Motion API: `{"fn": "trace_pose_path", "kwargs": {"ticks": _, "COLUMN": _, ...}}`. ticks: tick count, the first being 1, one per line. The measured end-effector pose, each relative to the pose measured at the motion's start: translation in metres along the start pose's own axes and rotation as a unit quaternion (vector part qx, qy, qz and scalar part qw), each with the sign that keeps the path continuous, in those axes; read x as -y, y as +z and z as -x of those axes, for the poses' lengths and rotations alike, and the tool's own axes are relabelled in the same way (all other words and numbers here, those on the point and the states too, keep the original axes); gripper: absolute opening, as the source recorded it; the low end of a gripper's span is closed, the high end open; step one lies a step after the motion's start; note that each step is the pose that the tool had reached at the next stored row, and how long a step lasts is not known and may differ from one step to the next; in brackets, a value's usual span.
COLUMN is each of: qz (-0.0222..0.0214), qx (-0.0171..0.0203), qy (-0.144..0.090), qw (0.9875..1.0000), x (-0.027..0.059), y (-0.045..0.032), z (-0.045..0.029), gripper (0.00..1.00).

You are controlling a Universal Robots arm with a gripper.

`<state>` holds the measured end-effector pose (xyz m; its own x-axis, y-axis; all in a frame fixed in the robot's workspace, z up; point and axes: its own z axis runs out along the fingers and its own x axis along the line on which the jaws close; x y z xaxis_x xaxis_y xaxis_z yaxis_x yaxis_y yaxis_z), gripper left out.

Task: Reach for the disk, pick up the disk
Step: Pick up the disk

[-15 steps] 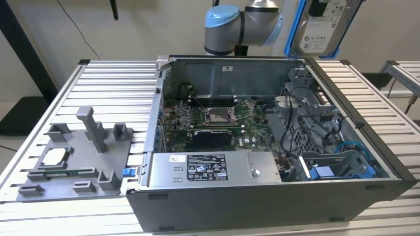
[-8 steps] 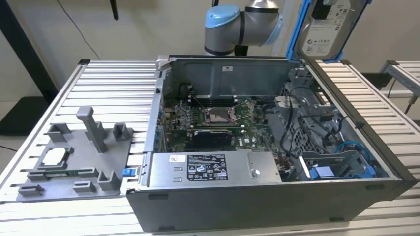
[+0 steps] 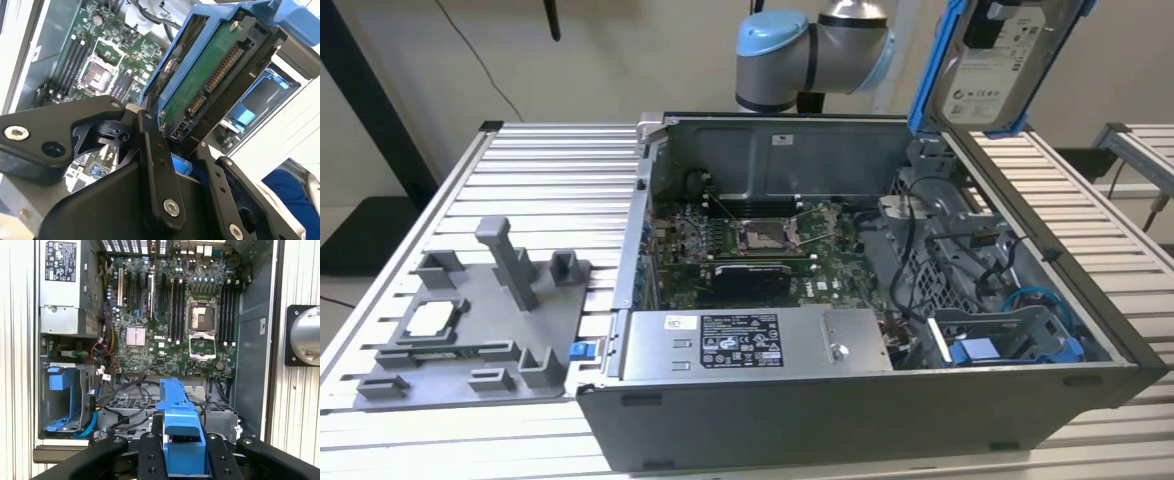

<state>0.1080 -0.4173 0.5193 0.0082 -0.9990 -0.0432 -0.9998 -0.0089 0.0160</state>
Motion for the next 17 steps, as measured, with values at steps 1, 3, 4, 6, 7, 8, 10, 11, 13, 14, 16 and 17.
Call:
{"fn": "trace_pose_path", "kwargs": {"ticks": 1, "qz": 0.0000, "qx": 0.0000, "qy": 0.000, "qw": 1.0000, "x": 0.0000, "y": 0.0000, "z": -0.0023, "gripper": 0.00}}
{"fn": "trace_pose_path", "kwargs": {"ticks": 3, "qz": 0.0000, "qx": -0.0002, "qy": 0.000, "qw": 1.0000, "x": -0.0001, "y": -0.0001, "z": -0.0077, "gripper": 0.00}}
{"fn": "trace_pose_path", "kwargs": {"ticks": 4, "qz": 0.0000, "qx": -0.0008, "qy": 0.000, "qw": 1.0000, "x": -0.0001, "y": -0.0001, "z": -0.0107, "gripper": 0.00}}
{"fn": "trace_pose_path", "kwargs": {"ticks": 6, "qz": 0.0000, "qx": -0.0024, "qy": 0.000, "qw": 1.0000, "x": -0.0002, "y": -0.0002, "z": -0.0163, "gripper": 0.00}}
{"fn": "trace_pose_path", "kwargs": {"ticks": 7, "qz": 0.0000, "qx": -0.0038, "qy": 0.000, "qw": 1.0000, "x": -0.0002, "y": -0.0003, "z": -0.0192, "gripper": 0.00}}
{"fn": "trace_pose_path", "kwargs": {"ticks": 8, "qz": 0.0001, "qx": -0.0063, "qy": 0.000, "qw": 1.0000, "x": -0.0002, "y": -0.0004, "z": -0.0215, "gripper": 0.00}}
{"fn": "trace_pose_path", "kwargs": {"ticks": 10, "qz": 0.0001, "qx": -0.0113, "qy": 0.000, "qw": 0.9999, "x": -0.0003, "y": -0.0005, "z": -0.0258, "gripper": 0.00}}
{"fn": "trace_pose_path", "kwargs": {"ticks": 11, "qz": 0.0001, "qx": -0.0132, "qy": 0.000, "qw": 0.9999, "x": -0.0003, "y": -0.0006, "z": -0.0284, "gripper": 0.00}}
{"fn": "trace_pose_path", "kwargs": {"ticks": 13, "qz": 0.0002, "qx": -0.0168, "qy": 0.000, "qw": 0.9999, "x": -0.0003, "y": -0.0007, "z": -0.0337, "gripper": 0.00}}
{"fn": "trace_pose_path", "kwargs": {"ticks": 14, "qz": 0.0002, "qx": -0.0187, "qy": 0.000, "qw": 0.9998, "x": -0.0003, "y": -0.0007, "z": -0.0362, "gripper": 0.00}}
{"fn": "trace_pose_path", "kwargs": {"ticks": 16, "qz": 0.0002, "qx": -0.0230, "qy": 0.000, "qw": 0.9997, "x": -0.0004, "y": -0.0009, "z": -0.0409, "gripper": 0.00}}
{"fn": "trace_pose_path", "kwargs": {"ticks": 17, "qz": 0.0002, "qx": -0.0258, "qy": 0.000, "qw": 0.9997, "x": -0.0004, "y": -0.0010, "z": -0.0430, "gripper": 0.00}}
